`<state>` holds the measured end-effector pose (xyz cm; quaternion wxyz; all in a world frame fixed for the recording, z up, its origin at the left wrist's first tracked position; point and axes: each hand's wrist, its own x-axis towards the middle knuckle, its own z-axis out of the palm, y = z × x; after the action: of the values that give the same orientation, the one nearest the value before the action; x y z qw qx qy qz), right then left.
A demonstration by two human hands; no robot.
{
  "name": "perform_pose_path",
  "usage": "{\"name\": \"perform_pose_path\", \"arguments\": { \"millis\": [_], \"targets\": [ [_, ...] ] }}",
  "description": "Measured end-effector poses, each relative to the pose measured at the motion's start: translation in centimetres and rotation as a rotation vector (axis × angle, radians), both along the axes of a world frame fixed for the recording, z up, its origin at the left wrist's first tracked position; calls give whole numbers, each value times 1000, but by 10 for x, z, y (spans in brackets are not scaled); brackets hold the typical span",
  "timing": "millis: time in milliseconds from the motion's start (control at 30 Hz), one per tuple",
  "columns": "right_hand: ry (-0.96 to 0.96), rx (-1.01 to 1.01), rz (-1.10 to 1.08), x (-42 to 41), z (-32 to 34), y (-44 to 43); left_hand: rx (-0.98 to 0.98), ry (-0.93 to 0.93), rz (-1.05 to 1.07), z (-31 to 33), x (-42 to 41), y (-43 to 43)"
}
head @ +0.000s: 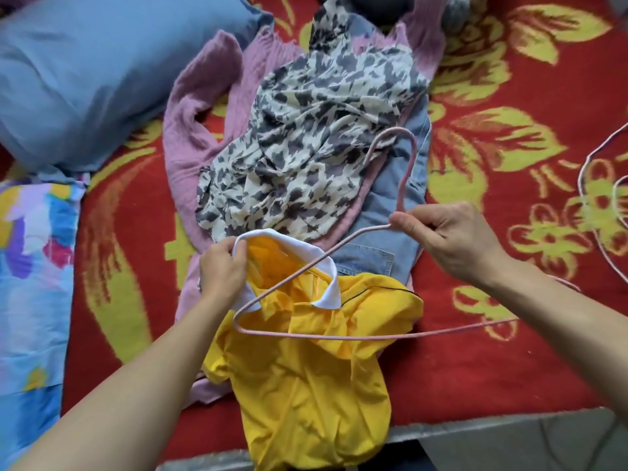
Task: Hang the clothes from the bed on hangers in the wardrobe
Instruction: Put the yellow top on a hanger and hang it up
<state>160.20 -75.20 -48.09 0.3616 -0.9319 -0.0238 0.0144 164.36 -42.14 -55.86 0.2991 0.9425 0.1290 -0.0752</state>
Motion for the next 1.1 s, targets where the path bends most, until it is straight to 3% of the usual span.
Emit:
{"name": "perform_pose_path", "arguments": {
  "millis": [233,500,633,733,900,1100],
  "targets": [
    [15,-107,2,6,-14,24,2,-96,-143,10,-17,9],
    [-63,47,34,20,9,21,40,-107,-124,2,-30,56],
    [-40,1,110,31,6,46,-21,-139,-167,13,-35,41],
    [30,-9,139,31,-21,83,-172,-136,-179,24,-33,22],
    [233,347,133,8,-56,126,-391,-53,-162,24,-34,25],
    [358,567,26,-2,-57,118,-276,95,-267,8,-43,41]
  ]
}}
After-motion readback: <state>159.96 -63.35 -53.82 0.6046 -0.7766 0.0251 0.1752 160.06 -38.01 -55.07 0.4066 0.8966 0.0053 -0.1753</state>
